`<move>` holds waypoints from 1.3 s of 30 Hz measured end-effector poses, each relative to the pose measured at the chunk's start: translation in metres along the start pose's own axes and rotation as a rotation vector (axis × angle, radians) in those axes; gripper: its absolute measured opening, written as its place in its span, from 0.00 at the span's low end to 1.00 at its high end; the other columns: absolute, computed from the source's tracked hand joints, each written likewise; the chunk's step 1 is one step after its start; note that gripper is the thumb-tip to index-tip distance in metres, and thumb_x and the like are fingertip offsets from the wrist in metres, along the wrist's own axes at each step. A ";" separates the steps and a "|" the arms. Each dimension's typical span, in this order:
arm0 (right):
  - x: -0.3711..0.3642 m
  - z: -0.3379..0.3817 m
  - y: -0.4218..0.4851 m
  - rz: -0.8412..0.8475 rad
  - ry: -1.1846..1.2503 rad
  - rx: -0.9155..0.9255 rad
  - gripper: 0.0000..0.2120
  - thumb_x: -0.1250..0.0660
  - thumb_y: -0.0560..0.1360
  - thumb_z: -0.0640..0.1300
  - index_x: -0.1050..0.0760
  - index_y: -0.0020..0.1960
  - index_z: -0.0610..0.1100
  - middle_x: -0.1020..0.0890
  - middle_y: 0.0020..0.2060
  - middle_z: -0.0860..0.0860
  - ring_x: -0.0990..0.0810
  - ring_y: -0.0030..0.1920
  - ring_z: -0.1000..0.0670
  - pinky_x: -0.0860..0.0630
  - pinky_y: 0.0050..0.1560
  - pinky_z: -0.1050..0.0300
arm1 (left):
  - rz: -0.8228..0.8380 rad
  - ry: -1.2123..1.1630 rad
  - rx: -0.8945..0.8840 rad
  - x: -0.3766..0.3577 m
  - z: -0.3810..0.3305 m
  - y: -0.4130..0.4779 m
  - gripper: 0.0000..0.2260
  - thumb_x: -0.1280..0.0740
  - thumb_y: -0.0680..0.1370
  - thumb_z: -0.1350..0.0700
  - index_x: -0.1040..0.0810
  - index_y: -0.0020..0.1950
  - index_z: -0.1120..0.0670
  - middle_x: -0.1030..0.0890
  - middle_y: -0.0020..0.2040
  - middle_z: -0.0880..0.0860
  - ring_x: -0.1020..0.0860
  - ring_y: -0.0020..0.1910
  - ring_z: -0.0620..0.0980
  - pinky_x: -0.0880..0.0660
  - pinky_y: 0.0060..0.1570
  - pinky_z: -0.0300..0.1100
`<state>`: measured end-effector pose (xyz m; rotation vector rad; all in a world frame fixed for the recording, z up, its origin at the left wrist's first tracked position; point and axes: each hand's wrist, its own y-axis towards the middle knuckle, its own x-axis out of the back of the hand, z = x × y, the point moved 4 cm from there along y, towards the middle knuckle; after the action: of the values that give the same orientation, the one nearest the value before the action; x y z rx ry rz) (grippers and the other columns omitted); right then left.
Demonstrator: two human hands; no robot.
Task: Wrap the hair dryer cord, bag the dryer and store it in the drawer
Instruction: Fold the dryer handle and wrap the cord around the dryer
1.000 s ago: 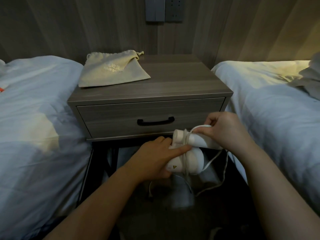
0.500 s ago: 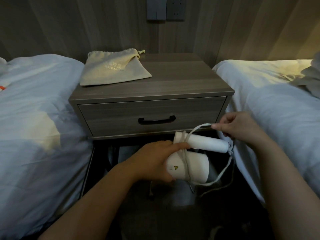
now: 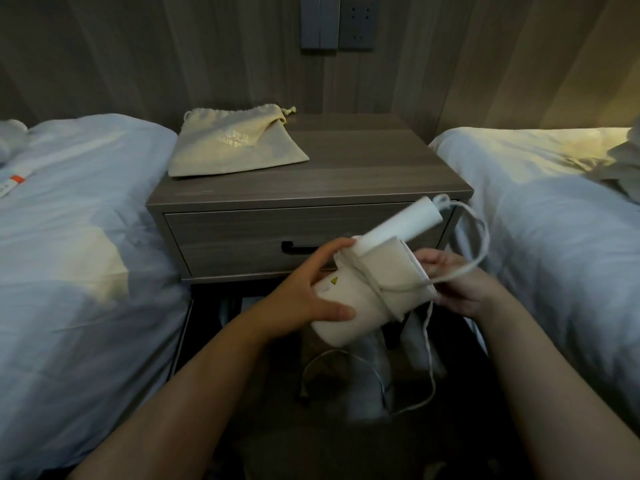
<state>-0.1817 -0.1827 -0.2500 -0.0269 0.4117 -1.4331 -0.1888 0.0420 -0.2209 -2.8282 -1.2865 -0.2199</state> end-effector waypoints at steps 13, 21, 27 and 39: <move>-0.044 0.010 -0.019 0.323 -0.024 0.139 0.22 0.19 0.53 0.58 0.17 0.41 0.47 0.20 0.34 0.51 0.25 0.35 0.55 0.28 0.36 0.66 | -0.282 -0.039 -0.004 0.006 0.000 0.006 0.39 0.24 0.66 0.62 0.39 0.65 0.34 0.28 0.57 0.42 0.24 0.53 0.42 0.23 0.47 0.36; -0.072 -0.010 -0.008 0.155 0.229 0.121 0.30 0.26 0.61 0.54 0.27 0.59 0.42 0.15 0.47 0.46 0.15 0.45 0.52 0.20 0.39 0.60 | -0.412 0.182 -0.001 0.001 0.000 0.001 0.44 0.23 0.65 0.55 0.45 0.70 0.33 0.31 0.63 0.43 0.27 0.56 0.39 0.25 0.53 0.39; -0.074 -0.010 -0.004 0.075 0.311 0.150 0.32 0.22 0.57 0.50 0.23 0.57 0.39 0.15 0.50 0.43 0.16 0.49 0.48 0.19 0.44 0.56 | -0.335 0.084 0.011 0.006 -0.003 0.003 0.41 0.31 0.73 0.51 0.57 0.72 0.33 0.30 0.63 0.43 0.26 0.58 0.42 0.28 0.60 0.44; -0.076 -0.011 -0.010 0.149 0.317 0.108 0.32 0.18 0.47 0.50 0.19 0.49 0.42 0.14 0.47 0.44 0.16 0.49 0.48 0.19 0.50 0.55 | -0.472 -0.199 -0.014 0.031 0.007 0.008 0.12 0.38 0.78 0.57 0.25 0.59 0.44 0.22 0.59 0.54 0.22 0.55 0.52 0.23 0.47 0.47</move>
<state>-0.2010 -0.1087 -0.2379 0.3161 0.5827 -1.3119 -0.1623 0.0605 -0.2234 -2.5614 -1.9873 0.0484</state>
